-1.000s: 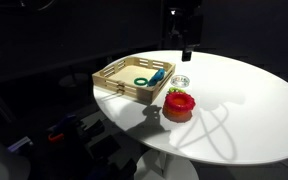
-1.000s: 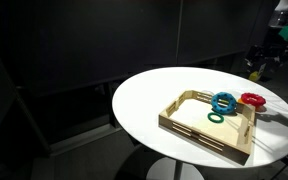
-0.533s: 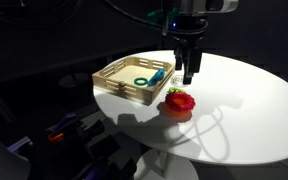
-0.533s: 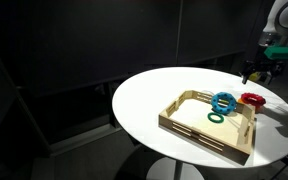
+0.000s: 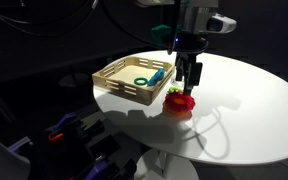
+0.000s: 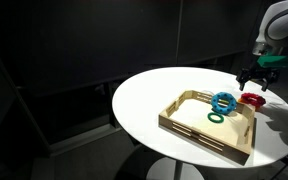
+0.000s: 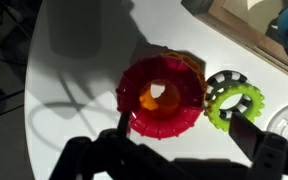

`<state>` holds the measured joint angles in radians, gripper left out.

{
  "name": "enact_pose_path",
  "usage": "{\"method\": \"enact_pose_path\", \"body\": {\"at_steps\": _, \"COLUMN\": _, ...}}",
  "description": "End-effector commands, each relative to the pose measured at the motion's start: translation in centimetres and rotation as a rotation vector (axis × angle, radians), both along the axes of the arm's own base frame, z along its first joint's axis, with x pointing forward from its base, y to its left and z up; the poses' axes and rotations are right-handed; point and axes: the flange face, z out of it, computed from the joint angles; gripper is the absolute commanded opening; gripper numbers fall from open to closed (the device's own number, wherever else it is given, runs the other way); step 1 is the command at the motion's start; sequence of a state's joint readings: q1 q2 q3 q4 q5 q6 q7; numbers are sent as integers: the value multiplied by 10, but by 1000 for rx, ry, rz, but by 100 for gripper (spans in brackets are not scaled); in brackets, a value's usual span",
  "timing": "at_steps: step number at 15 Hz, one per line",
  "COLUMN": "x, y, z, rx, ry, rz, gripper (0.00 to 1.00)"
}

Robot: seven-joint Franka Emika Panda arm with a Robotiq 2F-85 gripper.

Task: Put the red ring in the box

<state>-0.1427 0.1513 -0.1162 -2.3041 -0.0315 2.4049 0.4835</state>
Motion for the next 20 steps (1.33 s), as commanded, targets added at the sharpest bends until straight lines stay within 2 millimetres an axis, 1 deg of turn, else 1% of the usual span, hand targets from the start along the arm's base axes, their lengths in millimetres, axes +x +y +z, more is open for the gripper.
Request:
{"method": "enact_pose_path", "body": {"at_steps": 1, "x": 11, "y": 2, "z": -7, "rx": -5, "ry": 4, "rz": -16, "gripper": 100}}
{"method": "enact_pose_path", "body": {"at_steps": 8, "x": 15, "y": 16, "z": -22, "rx": -13, "ry": 14, "rz": 9, "gripper": 100}}
{"method": "enact_pose_path", "body": {"at_steps": 15, "x": 16, "y": 18, "z": -34, "rx": -22, "ry": 22, "rz": 12, "gripper": 100}}
{"method": "enact_pose_path", "body": {"at_steps": 16, "x": 16, "y": 18, "z": -36, "rx": -23, "ry": 24, "rz": 11, "gripper": 89}}
{"method": "enact_pose_path", "body": {"at_steps": 17, "x": 16, "y": 18, "z": -37, "rx": -23, "ry": 27, "rz": 10, "gripper": 72}}
{"method": "enact_pose_path", "body": {"at_steps": 18, "x": 16, "y": 17, "z": -38, "rx": -24, "ry": 29, "rz": 8, "gripper": 66}}
{"method": "enact_pose_path", "body": {"at_steps": 20, "x": 16, "y": 16, "z": -38, "rx": -26, "ry": 32, "rz": 0, "gripper": 47}}
